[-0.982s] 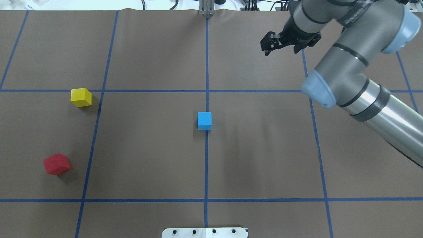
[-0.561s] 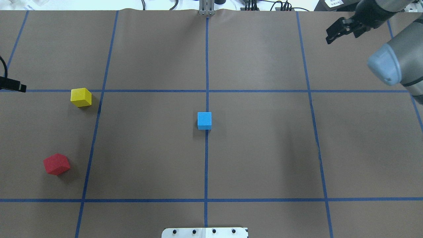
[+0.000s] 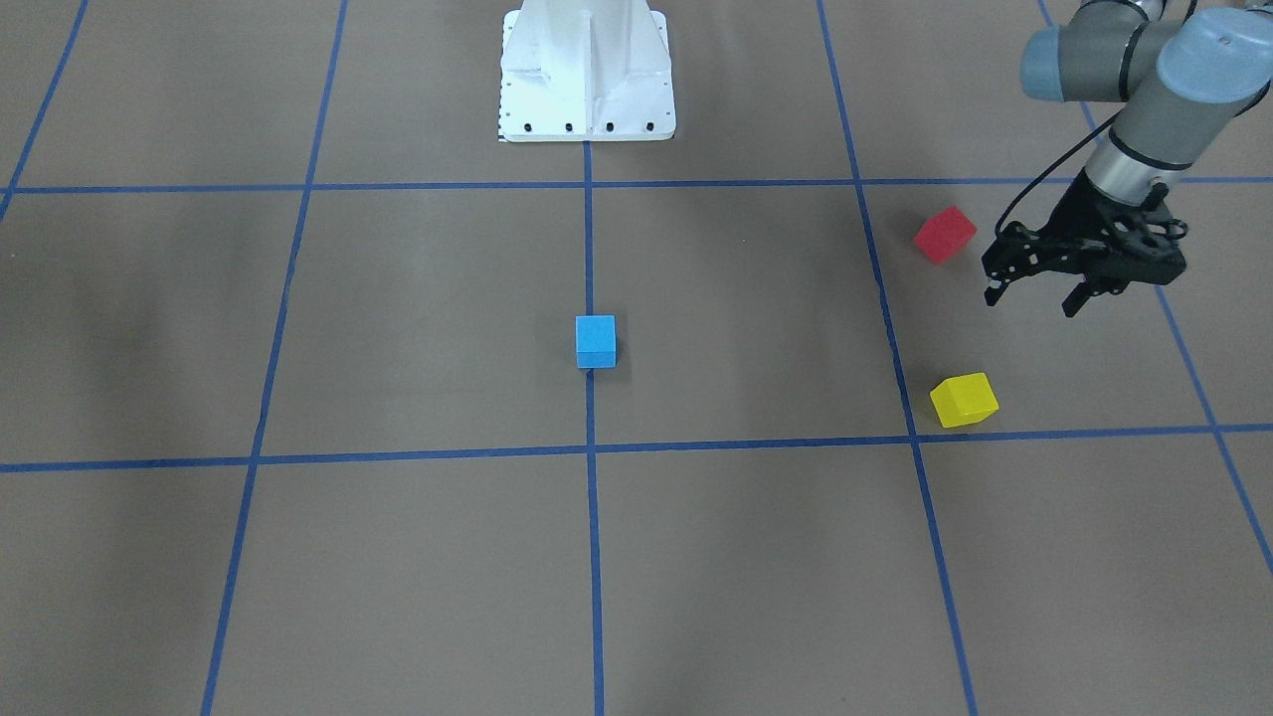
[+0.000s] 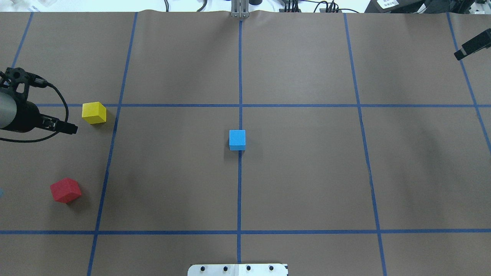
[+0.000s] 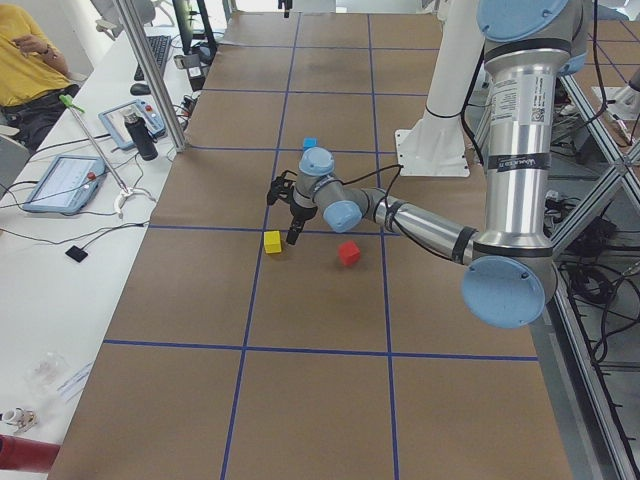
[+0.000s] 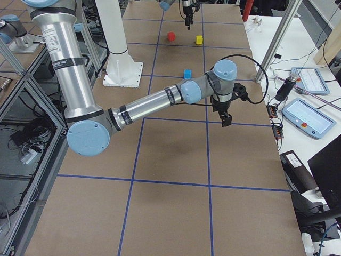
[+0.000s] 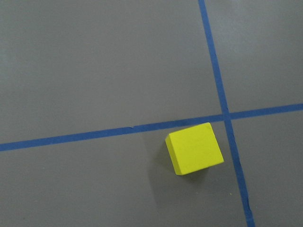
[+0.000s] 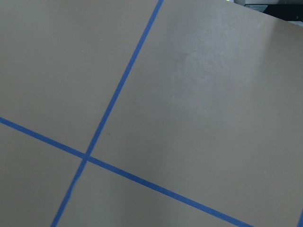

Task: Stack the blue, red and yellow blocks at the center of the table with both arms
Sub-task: 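Withdraw the right arm while the left gripper reaches toward the red cube, then grasp the red cube with the left gripper and lift it, then carry the red cube with the left gripper over the blue cube, then lower the red cube onto the blue cube and open the left gripper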

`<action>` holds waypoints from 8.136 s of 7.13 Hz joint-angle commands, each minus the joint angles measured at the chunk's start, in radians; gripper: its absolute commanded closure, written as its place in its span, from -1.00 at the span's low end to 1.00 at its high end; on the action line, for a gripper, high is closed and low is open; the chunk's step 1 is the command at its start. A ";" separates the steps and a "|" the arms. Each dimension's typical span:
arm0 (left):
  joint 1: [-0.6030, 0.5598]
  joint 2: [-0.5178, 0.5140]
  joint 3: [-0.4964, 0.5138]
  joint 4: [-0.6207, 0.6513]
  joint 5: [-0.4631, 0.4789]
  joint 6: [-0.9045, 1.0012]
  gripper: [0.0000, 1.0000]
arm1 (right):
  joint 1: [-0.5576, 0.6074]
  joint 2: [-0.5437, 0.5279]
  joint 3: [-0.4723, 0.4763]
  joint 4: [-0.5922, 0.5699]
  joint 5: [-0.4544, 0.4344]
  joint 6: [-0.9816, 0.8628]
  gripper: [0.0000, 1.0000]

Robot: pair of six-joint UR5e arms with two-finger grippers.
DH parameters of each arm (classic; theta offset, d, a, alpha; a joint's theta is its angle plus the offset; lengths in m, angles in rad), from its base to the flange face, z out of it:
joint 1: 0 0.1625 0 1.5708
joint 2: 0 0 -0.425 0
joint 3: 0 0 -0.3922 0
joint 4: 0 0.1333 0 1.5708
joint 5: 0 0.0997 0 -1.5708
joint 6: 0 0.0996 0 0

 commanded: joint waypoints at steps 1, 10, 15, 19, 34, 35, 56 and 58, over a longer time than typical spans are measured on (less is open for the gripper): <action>0.089 0.064 -0.023 -0.090 0.007 0.221 -0.97 | 0.012 -0.011 0.001 0.002 0.004 -0.023 -0.98; 0.294 0.233 0.023 -0.344 0.024 0.326 -0.68 | 0.012 -0.011 -0.003 0.002 -0.010 -0.021 -0.98; 0.265 0.227 -0.050 -0.323 -0.043 0.290 1.00 | 0.057 -0.041 -0.035 -0.008 -0.010 -0.004 -0.98; 0.135 -0.130 -0.118 0.160 -0.076 0.135 1.00 | 0.093 -0.186 -0.057 0.009 -0.031 -0.039 -0.99; 0.338 -0.945 0.433 0.512 0.134 -0.471 0.98 | 0.148 -0.268 -0.055 0.007 -0.049 -0.124 -0.99; 0.341 -0.944 0.434 0.512 0.137 -0.471 0.87 | 0.148 -0.268 -0.055 0.007 -0.049 -0.124 -0.99; 0.358 -0.948 0.439 0.498 0.197 -0.557 -1.00 | 0.148 -0.265 -0.057 0.007 -0.049 -0.124 -0.99; 0.328 -0.923 0.356 0.515 0.190 -0.428 -1.00 | 0.148 -0.263 -0.057 0.007 -0.049 -0.122 -0.99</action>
